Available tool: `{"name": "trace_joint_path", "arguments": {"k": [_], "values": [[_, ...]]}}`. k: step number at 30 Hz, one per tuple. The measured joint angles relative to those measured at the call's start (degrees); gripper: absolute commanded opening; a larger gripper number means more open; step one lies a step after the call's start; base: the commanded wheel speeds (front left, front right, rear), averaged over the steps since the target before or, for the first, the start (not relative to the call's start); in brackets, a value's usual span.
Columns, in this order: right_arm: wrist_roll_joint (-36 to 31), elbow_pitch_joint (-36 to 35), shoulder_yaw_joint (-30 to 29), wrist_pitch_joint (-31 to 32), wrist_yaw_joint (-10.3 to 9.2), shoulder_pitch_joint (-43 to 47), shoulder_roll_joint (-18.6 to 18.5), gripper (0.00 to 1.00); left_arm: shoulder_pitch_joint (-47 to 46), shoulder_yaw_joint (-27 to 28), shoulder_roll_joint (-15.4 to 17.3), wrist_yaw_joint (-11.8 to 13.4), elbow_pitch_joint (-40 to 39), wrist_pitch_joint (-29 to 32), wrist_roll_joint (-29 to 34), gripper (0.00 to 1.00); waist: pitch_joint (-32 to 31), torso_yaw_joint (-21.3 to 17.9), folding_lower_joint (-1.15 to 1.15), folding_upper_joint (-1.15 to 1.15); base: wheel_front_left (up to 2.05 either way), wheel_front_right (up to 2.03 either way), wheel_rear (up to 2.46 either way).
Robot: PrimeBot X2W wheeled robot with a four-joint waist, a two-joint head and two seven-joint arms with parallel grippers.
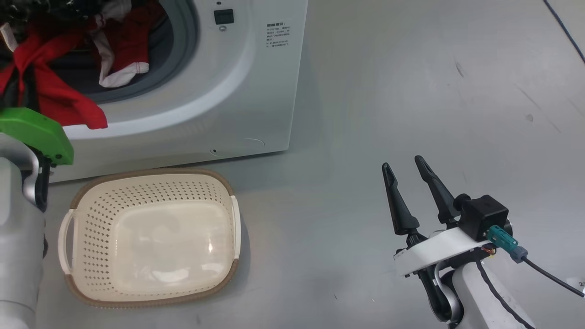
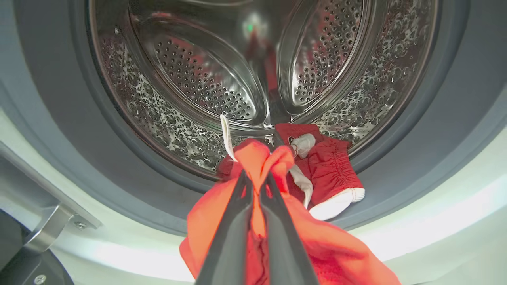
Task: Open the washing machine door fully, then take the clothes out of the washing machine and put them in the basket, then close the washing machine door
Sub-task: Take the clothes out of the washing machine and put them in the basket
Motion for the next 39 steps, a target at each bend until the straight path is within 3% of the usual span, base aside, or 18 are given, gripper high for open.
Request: {"name": "trace_joint_path", "arguments": {"k": [8, 15, 39], "values": [[0.0, 0.18, -1.3, 0.0, 0.38, 2.46, -0.35, 1.0, 3.82, 1.57, -1.86, -0.52, -1.85, -1.09, -2.01, 0.0, -3.94, 1.9, 0.0, 0.0, 0.0, 0.0, 0.0], [-0.08, 0.14, -1.98, 0.0, 0.42, 3.94, -0.94, 1.0, 6.89, -0.25, -2.71, -1.32, -5.61, -1.21, -1.24, 0.0, -6.37, 3.26, 0.0, 0.0, 0.0, 0.0, 0.0], [-0.75, -1.42, -3.12, 0.0, 0.71, 6.09, -1.32, 1.0, 15.56, 5.21, -5.25, -1.37, -36.73, -1.27, 1.04, 0.0, -9.69, 6.81, 0.0, 0.0, 0.0, 0.0, 0.0]]}}
